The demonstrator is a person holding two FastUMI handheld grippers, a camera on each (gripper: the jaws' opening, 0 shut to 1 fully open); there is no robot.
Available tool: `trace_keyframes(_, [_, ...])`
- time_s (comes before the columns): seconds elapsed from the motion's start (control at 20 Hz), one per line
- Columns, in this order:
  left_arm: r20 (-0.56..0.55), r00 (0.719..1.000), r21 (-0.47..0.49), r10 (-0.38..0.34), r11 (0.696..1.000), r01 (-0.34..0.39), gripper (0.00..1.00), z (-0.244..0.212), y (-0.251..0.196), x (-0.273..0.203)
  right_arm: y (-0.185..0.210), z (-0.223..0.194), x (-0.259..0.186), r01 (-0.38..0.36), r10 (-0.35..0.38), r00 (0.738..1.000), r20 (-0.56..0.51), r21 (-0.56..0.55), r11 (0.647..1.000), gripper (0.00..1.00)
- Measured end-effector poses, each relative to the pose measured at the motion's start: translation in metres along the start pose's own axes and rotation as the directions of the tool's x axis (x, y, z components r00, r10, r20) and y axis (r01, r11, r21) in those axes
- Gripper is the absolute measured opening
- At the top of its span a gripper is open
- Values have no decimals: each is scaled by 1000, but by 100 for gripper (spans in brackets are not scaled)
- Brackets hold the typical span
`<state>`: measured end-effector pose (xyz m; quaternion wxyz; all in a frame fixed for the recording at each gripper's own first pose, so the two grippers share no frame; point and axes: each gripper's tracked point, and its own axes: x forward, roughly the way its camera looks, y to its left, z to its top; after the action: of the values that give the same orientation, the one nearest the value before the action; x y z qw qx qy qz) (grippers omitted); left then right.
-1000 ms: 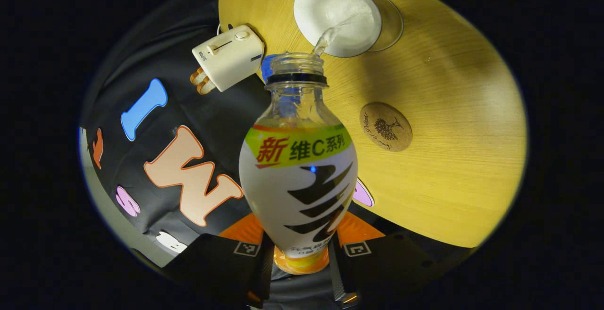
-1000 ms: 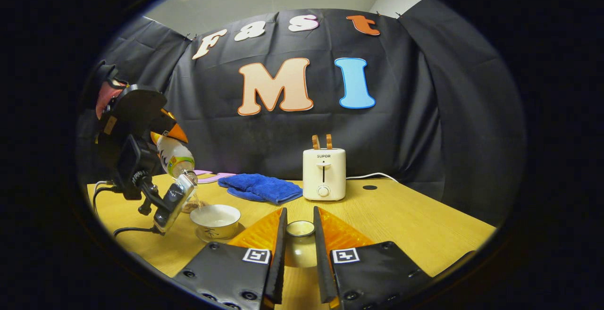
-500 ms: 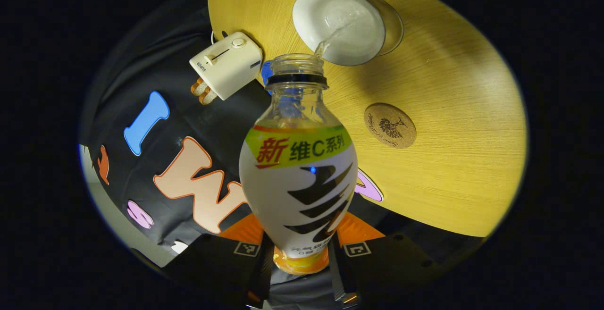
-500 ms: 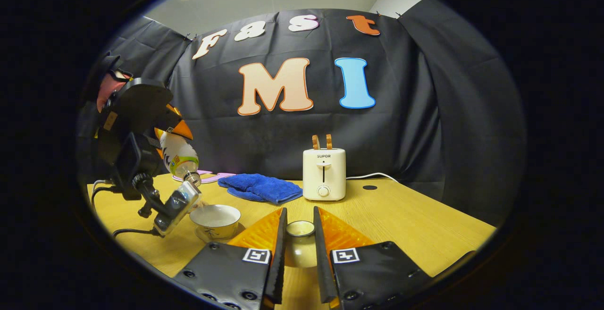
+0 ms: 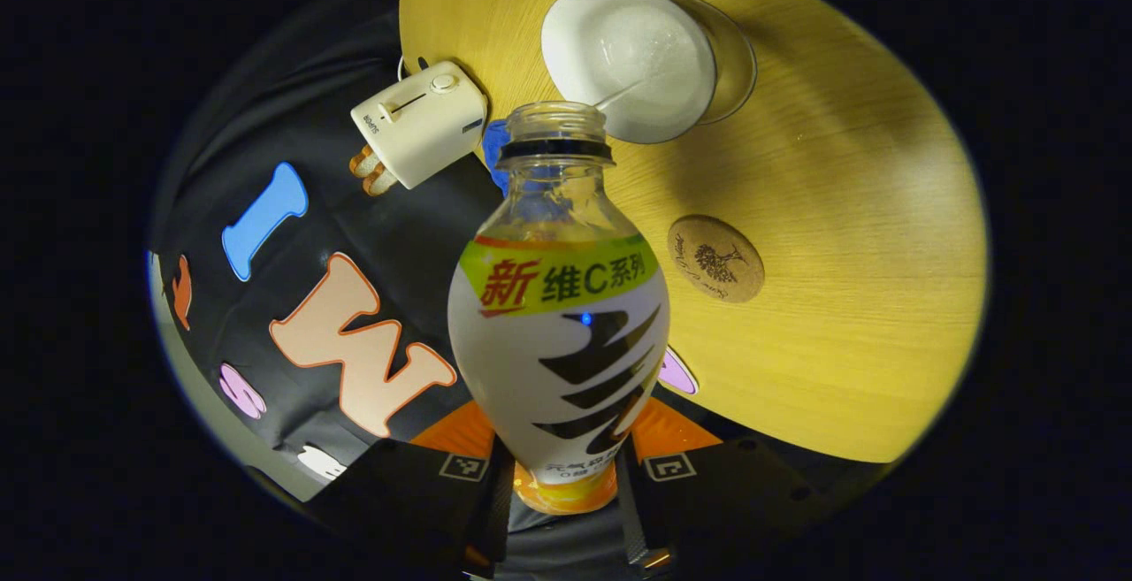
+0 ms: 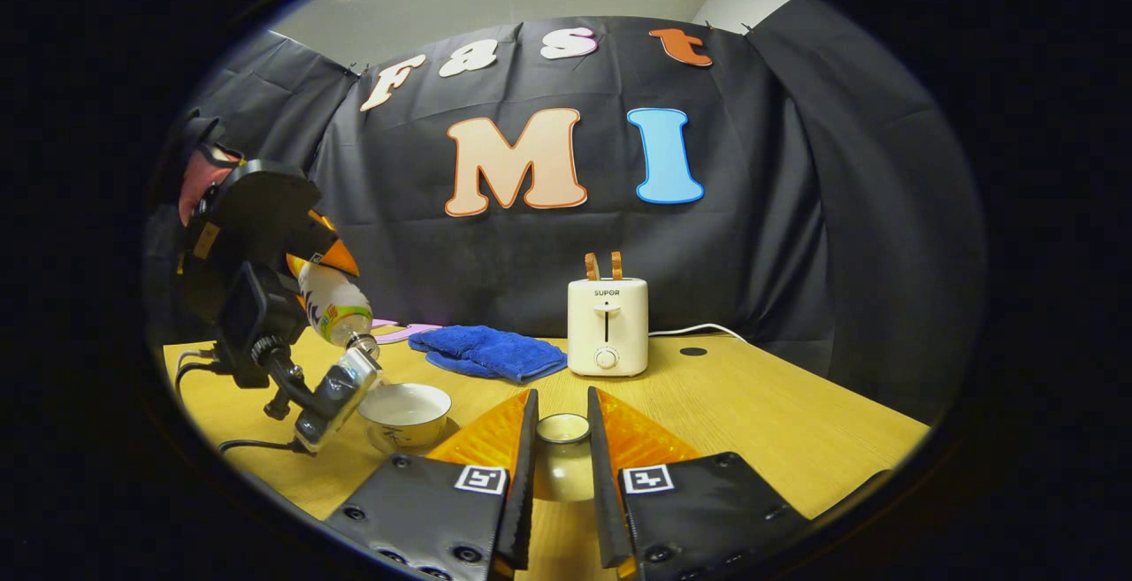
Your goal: Open the teacup lid with one hand, grasp the water bottle and pour water into the teacup with the other hand; after pouring, place the water bottle on the coaster and then close the teacup lid.
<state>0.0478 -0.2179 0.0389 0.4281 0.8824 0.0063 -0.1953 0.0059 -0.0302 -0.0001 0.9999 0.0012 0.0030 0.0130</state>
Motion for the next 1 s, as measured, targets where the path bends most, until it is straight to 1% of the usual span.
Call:
trace_keyframes(0.05, [13, 1000, -29, -9, 1000, 10, 48, 1, -6, 2, 0, 0, 0, 0, 0, 1000, 0, 0, 1000, 34])
trace_keyframes(0.1, [28, 999, -76, -24, 997, 26, 48, 2, -14, 5, 0, 0, 0, 0, 0, 1000, 0, 0, 1000, 33])
trace_keyframes(0.15, [42, 998, -127, -40, 991, 45, 49, 3, -23, 7, 0, 0, 0, 0, 0, 1000, 0, 0, 1000, 34])
trace_keyframes(0.25, [73, 996, -213, -53, 975, 67, 48, 5, -37, 10, 1, 0, 0, 0, 0, 1000, 0, 0, 1000, 33])
trace_keyframes(0.3, [100, 994, -270, -54, 960, 79, 48, 9, -43, 12, 1, 0, 0, 0, 0, 1000, 1, 0, 1000, 33])
trace_keyframes(0.35, [129, 990, -347, -61, 932, 103, 48, 12, -49, 13, 0, 0, 1, 0, 0, 1000, 0, 0, 1000, 33])
trace_keyframes(0.4, [160, 985, -432, -61, 893, 125, 48, 17, -54, 13, 0, 0, 1, 0, 0, 1000, 0, 0, 1000, 34])
trace_keyframes(0.45, [185, 982, -506, -48, 851, 137, 46, 19, -57, 11, 0, 0, 1, 0, 0, 1000, 0, -1, 1000, 34])
trace_keyframes(0.55, [218, 976, -623, -12, 768, 149, 48, 22, -58, 9, 0, -1, 0, 0, 0, 1000, -1, 0, 1000, 33])
trace_keyframes(0.6, [241, 971, -674, 3, 720, 165, 48, 25, -59, 8, 0, -1, 1, 0, 0, 1000, -1, -1, 1000, 34])
trace_keyframes(0.65, [262, 965, -727, 28, 663, 178, 48, 27, -56, 3, 0, -1, 1, 0, 0, 1000, -1, 0, 1000, 33])
trace_keyframes(0.7, [280, 957, -788, 71, 587, 187, 48, 29, -48, 1, 1, 0, 1, 0, 0, 1000, -2, -1, 1000, 34])
trace_keyframes(0.75, [296, 949, -847, 109, 489, 208, 48, 28, -41, -2, 1, 0, 1, 0, 0, 1000, -1, -1, 1000, 34])
trace_keyframes(0.8, [311, 938, -895, 150, 378, 237, 48, 29, -34, -5, 1, 0, 0, 0, 0, 1000, 0, 0, 1000, 33])
trace_keyframes(0.85, [316, 929, -927, 194, 269, 260, 48, 27, -26, -7, 0, -1, 1, 0, 0, 1000, -1, -1, 1000, 34])
trace_keyframes(0.9, [306, 922, -947, 239, 171, 270, 48, 21, -18, -6, 0, -1, 1, 0, 0, 1000, -1, -1, 1000, 34])
trace_keyframes(0.95, [288, 917, -958, 275, 84, 276, 48, 14, -12, -5, 0, 0, 0, 0, 0, 1000, -2, -1, 1000, 34])
trace_keyframes(1.0, [276, 913, -958, 301, 6, 288, 47, 9, -8, -3, 0, 0, 1, 0, 0, 1000, -2, -1, 1000, 33])
